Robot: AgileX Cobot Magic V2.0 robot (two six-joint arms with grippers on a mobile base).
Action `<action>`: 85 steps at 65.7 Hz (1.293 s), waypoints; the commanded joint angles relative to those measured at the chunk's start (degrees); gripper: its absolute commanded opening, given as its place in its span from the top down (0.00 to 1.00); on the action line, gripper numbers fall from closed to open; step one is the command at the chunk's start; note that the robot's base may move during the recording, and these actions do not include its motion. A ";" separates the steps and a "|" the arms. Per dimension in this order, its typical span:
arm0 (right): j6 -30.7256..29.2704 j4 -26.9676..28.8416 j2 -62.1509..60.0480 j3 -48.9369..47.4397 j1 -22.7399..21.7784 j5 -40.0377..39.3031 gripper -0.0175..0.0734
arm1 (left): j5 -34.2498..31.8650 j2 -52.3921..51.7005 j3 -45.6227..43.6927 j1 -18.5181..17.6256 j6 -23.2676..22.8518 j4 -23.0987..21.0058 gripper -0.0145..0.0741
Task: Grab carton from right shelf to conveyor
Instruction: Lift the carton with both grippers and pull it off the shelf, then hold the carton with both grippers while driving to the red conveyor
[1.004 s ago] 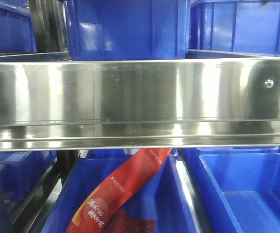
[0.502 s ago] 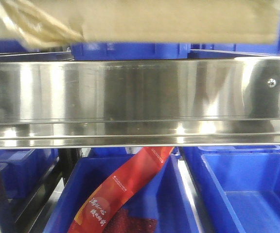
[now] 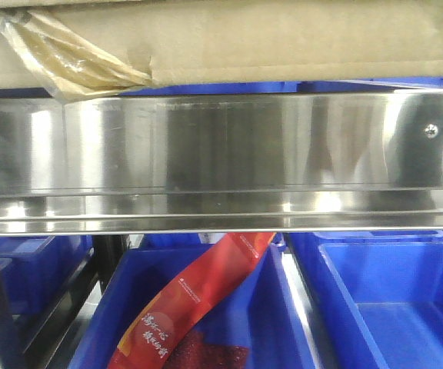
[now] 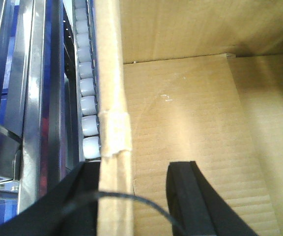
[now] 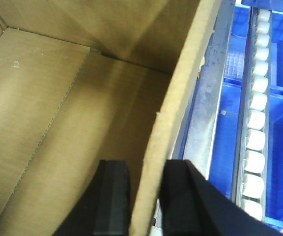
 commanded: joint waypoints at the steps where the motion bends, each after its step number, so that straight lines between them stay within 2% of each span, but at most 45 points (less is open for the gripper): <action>1: -1.95 3.16 -1.00 -0.36 0.67 -5.01 0.88 | -2.34 -0.71 -0.22 -1.21 1.63 -5.37 0.84; 17: -1.95 3.16 -1.00 -0.36 0.67 -5.01 0.88 | -2.54 -0.71 -0.22 -1.21 1.63 -3.96 0.84; 71: -1.95 3.16 -1.00 -0.36 0.67 -5.01 0.88 | -16.47 -0.71 -0.22 -1.21 1.63 -3.96 0.84; 85: -1.95 3.16 -1.00 -0.36 0.67 -5.01 0.88 | -17.81 -0.71 -0.22 -1.21 1.63 -3.96 0.84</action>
